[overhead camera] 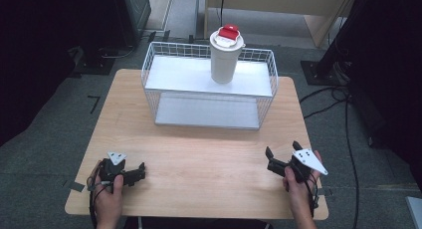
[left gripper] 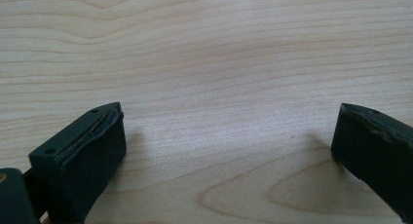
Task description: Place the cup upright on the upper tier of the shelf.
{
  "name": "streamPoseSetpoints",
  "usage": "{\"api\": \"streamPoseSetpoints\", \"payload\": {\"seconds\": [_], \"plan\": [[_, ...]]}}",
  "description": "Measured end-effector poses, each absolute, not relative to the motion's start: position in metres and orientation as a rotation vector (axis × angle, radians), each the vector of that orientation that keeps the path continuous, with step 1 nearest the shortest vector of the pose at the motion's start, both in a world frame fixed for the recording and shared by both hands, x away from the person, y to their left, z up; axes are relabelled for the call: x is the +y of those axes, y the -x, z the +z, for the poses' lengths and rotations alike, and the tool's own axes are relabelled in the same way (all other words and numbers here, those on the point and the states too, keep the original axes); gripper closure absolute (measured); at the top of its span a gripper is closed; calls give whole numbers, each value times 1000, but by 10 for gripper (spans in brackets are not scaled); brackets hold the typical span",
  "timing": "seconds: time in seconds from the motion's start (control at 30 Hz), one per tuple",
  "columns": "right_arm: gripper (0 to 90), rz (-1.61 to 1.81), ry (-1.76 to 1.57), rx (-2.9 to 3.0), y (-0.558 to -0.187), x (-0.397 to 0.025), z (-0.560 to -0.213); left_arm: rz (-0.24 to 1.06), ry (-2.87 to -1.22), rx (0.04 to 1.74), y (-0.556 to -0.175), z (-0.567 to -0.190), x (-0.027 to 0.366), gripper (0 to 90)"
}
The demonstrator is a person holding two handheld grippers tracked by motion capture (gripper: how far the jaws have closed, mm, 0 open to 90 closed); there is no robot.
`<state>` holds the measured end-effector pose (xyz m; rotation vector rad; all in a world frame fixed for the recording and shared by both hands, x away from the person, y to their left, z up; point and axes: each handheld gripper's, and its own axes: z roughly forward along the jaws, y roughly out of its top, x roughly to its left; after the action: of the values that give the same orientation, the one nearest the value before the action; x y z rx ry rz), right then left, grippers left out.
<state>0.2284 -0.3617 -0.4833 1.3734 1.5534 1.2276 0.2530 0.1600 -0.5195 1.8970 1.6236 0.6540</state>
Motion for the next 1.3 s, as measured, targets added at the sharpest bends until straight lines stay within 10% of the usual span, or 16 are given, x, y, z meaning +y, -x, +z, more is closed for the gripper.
{"api": "streamPoseSetpoints", "payload": {"seconds": [1.3], "plan": [[0, 995, -1515, 1593, -189, -428, -518, 654, -1897, 1624, -253, -519, 160, 0]]}}
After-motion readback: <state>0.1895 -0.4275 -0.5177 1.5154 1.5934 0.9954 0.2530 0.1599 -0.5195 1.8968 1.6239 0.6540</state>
